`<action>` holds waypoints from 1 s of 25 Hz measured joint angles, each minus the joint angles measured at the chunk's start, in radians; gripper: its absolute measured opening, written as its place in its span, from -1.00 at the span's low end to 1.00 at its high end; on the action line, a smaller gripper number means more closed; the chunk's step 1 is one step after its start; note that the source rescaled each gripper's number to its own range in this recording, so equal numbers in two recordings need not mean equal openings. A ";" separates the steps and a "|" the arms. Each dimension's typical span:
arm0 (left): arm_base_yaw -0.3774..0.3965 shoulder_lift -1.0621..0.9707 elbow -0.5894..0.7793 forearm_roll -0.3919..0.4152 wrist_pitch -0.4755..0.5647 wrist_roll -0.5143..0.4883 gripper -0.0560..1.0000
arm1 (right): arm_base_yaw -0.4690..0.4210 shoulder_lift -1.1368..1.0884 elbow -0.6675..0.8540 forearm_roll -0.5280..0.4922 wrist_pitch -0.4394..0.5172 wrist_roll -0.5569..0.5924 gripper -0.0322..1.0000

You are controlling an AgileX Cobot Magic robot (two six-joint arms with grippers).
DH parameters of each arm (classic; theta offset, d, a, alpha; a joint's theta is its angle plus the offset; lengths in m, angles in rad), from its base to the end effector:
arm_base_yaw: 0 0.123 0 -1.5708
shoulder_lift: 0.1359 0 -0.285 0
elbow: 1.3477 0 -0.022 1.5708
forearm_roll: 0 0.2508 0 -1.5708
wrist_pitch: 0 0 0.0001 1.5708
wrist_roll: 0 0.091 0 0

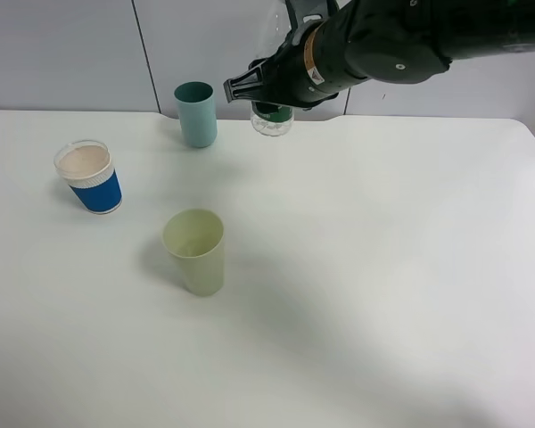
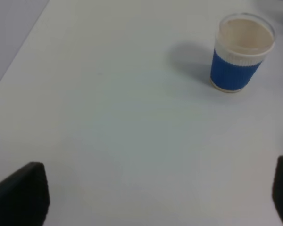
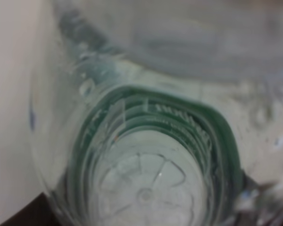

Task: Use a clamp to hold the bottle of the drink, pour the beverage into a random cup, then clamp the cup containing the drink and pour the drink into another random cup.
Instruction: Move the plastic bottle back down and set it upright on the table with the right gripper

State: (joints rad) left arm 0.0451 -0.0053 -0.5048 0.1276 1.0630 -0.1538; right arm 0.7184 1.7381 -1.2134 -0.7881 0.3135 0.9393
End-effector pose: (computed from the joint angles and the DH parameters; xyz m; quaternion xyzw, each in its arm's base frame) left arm -0.0071 0.0098 0.2789 -0.0872 0.8450 0.0351 0.5265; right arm 0.3079 0.2427 0.2540 -0.1927 0.8734 0.0995 0.4360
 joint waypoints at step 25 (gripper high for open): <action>0.000 0.000 0.000 0.000 0.000 0.000 0.74 | -0.199 -0.012 0.377 0.679 -0.544 -0.691 -0.94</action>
State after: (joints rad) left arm 0.0451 -0.0053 -0.5048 0.1276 1.0630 -0.1538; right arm 0.5193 1.7264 -0.8367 -0.1095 -0.2305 0.2483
